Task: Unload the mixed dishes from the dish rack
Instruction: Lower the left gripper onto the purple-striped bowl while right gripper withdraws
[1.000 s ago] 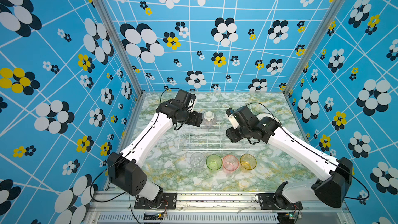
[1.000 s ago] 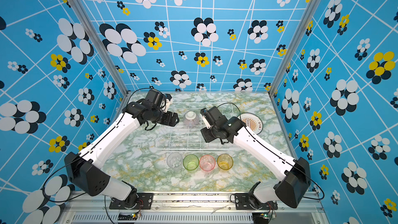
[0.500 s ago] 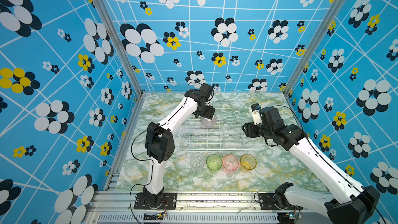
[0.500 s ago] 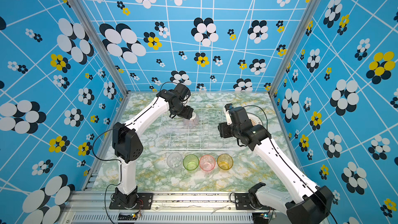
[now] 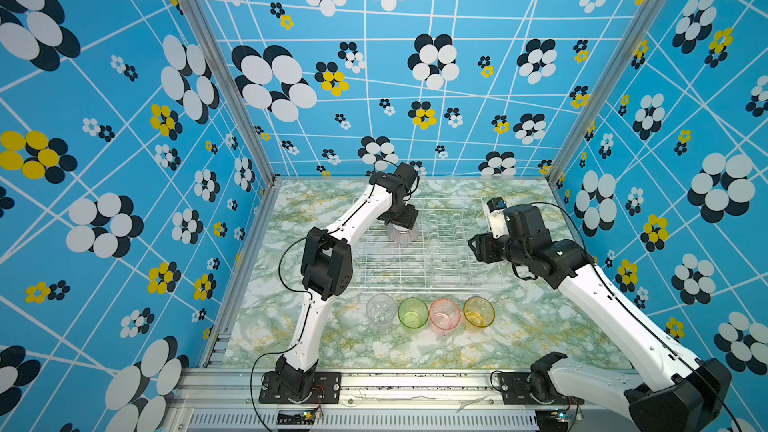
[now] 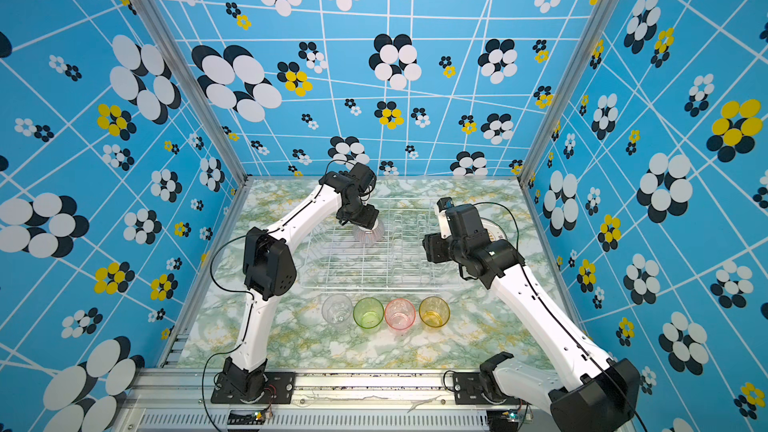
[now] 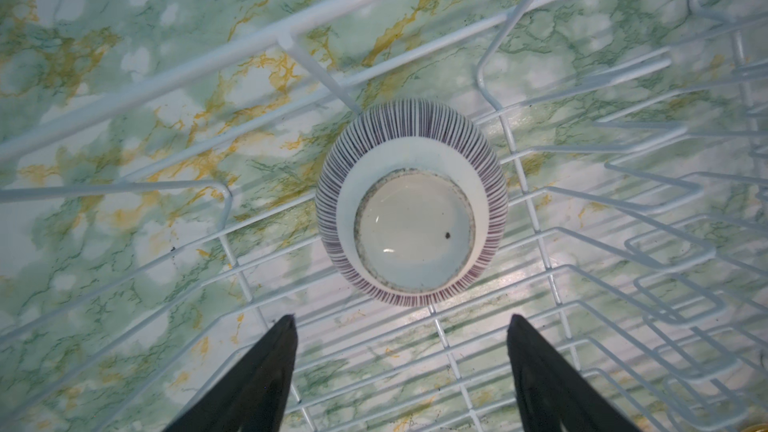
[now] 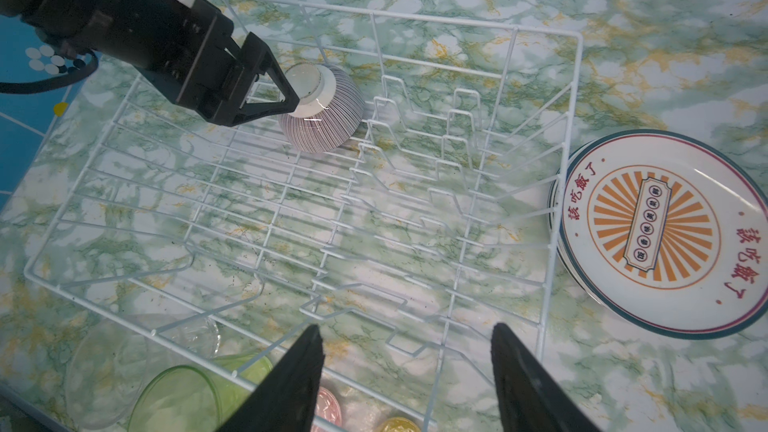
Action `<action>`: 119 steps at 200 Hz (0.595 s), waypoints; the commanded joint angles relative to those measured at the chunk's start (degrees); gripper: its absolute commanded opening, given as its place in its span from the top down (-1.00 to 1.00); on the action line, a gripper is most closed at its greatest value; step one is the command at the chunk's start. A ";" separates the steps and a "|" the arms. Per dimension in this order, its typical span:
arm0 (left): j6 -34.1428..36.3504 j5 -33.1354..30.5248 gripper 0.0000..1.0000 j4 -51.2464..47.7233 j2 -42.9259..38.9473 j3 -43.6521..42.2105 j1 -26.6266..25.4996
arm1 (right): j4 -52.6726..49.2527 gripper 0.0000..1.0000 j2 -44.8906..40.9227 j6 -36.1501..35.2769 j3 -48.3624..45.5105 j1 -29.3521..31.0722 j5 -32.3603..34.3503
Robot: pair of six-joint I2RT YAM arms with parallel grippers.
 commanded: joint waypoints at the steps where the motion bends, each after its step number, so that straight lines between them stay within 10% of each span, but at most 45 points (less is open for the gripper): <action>1: 0.91 -0.05 -0.61 -1.23 2.08 2.55 -0.02 | 1.67 -0.33 0.61 -1.10 -1.08 -0.63 -1.12; 119: 1.47 0.51 -0.48 -2.03 6.93 7.51 0.32 | 3.82 -0.33 2.39 -1.67 -1.97 -2.37 -3.00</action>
